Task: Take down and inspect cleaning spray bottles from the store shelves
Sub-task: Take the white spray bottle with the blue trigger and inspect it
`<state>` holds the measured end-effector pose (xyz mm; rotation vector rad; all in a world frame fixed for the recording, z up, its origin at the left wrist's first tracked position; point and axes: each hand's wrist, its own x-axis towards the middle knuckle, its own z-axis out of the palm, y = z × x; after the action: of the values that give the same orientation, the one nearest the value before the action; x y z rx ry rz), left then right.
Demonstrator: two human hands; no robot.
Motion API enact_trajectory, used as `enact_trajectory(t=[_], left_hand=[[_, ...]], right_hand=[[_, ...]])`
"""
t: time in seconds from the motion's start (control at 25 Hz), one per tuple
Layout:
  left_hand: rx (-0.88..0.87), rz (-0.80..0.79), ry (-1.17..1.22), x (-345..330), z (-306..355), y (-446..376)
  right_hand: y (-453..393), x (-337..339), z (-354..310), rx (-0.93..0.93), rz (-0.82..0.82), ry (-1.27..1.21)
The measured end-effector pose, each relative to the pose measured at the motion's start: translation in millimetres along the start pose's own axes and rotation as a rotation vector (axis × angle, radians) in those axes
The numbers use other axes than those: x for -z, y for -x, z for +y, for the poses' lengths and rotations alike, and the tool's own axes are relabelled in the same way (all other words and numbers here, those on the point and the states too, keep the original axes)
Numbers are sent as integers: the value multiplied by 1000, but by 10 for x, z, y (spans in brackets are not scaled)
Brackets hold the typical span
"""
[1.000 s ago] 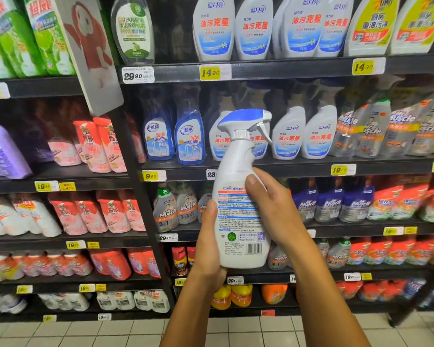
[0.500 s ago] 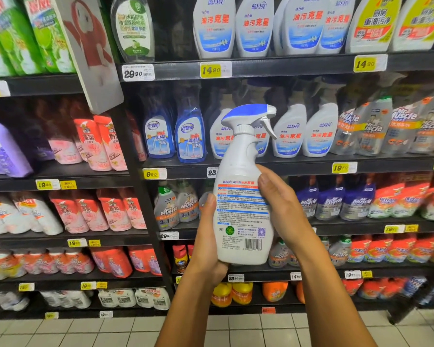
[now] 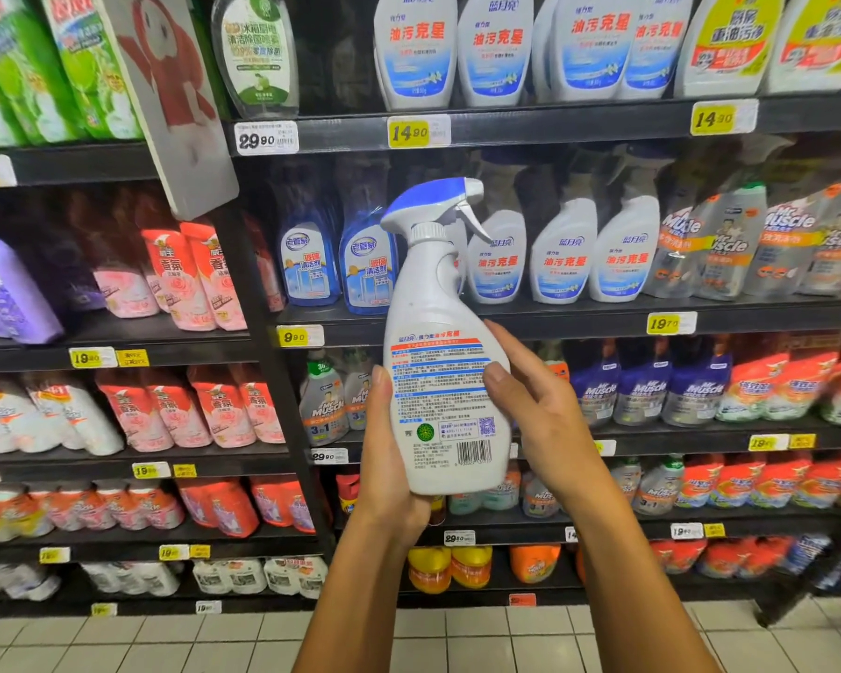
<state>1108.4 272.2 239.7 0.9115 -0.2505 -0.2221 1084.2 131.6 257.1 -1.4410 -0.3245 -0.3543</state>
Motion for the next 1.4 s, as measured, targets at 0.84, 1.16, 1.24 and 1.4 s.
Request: enact_trajectory(t=[0.84, 1.16, 1.24, 1.4], left_hand=[[56, -183, -716, 89, 352, -303], [92, -57, -563, -136, 636, -587], [92, -54, -543, -193, 742, -643], [143, -86, -499, -255, 852, -683]], right_hand=[[-113, 104, 22, -185, 122, -138], [-497, 59, -385, -235, 202, -99], [-595, 45, -530, -258, 197, -29], [-694, 1, -684, -317, 217, 65]])
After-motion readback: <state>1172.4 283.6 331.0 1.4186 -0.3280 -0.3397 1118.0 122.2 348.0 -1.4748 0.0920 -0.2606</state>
